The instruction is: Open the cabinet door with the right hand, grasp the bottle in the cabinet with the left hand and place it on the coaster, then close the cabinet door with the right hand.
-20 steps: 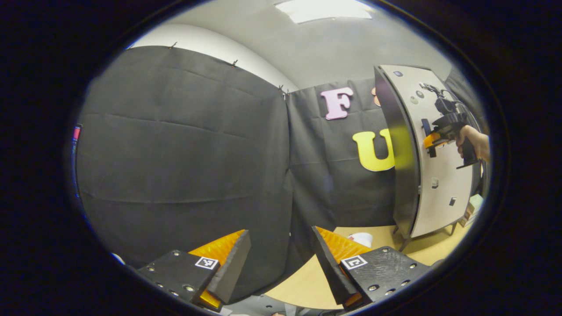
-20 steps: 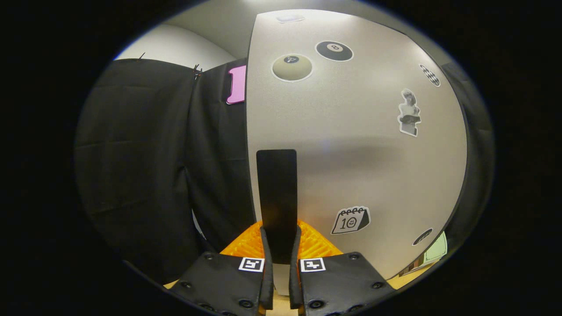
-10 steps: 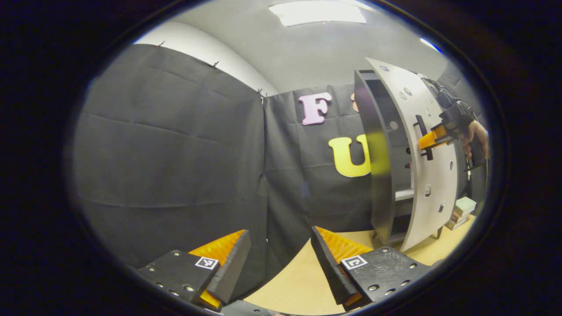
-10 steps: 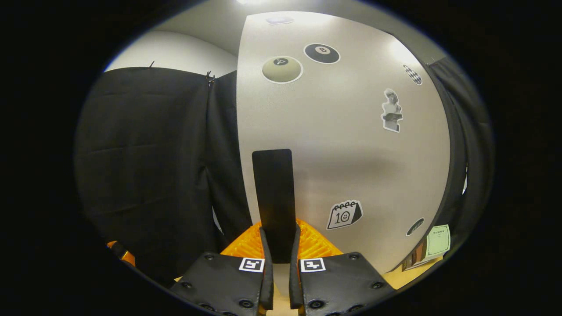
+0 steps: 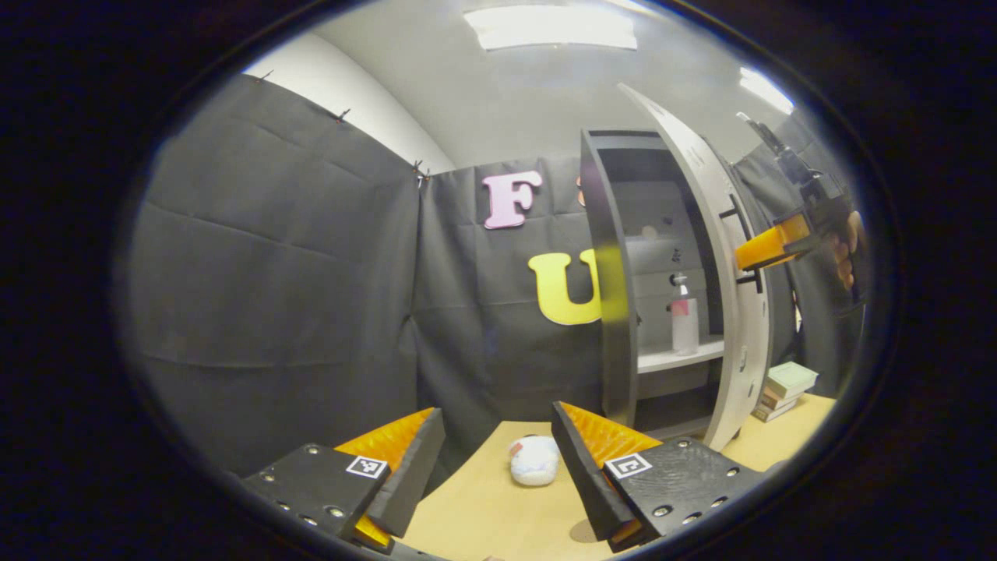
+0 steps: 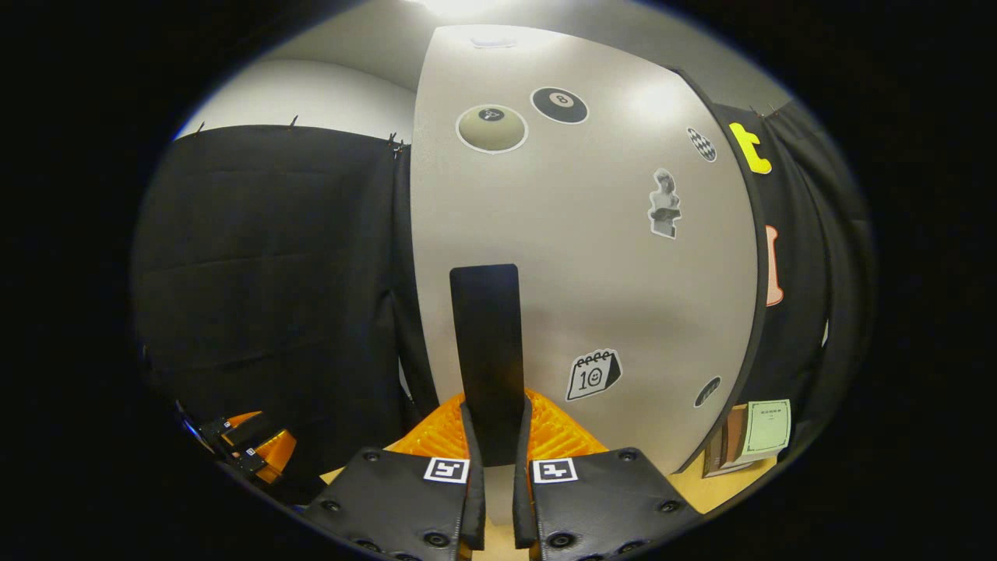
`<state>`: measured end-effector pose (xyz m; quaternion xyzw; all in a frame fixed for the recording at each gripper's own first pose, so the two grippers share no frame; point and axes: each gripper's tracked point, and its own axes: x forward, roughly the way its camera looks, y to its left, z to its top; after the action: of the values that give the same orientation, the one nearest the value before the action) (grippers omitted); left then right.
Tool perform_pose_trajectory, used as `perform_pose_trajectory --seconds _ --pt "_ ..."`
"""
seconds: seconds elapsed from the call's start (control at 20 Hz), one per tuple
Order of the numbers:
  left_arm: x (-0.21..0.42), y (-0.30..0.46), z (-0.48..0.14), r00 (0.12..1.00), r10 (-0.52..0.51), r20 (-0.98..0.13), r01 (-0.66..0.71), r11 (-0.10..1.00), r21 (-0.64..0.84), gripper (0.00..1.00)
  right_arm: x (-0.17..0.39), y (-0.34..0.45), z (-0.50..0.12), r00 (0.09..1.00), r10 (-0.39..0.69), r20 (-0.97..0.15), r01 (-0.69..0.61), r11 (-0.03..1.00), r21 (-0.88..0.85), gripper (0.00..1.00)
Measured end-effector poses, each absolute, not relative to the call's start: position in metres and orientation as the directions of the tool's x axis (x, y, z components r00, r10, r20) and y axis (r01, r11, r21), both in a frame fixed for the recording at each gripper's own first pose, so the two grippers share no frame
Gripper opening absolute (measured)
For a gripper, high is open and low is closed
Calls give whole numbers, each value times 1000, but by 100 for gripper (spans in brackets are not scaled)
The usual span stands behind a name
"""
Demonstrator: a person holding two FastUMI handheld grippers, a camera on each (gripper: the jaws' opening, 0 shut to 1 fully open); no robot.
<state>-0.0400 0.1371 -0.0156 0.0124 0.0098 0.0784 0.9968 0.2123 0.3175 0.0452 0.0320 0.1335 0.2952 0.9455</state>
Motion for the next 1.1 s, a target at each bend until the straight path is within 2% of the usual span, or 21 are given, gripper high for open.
perform_pose_trajectory --seconds 0.1,0.5,1.1 --pt "-36 111 -15 990 136 -28 -135 991 23 84 213 316 46 769 594 -236 -572 805 158 14" --pt "-25 8 -2 999 38 -17 -38 999 24 84 210 299 45 733 641 -228 -619 768 166 16" --pt "-3 -105 10 995 -97 3 97 995 9 84 211 275 48 773 598 -212 -580 802 147 13"
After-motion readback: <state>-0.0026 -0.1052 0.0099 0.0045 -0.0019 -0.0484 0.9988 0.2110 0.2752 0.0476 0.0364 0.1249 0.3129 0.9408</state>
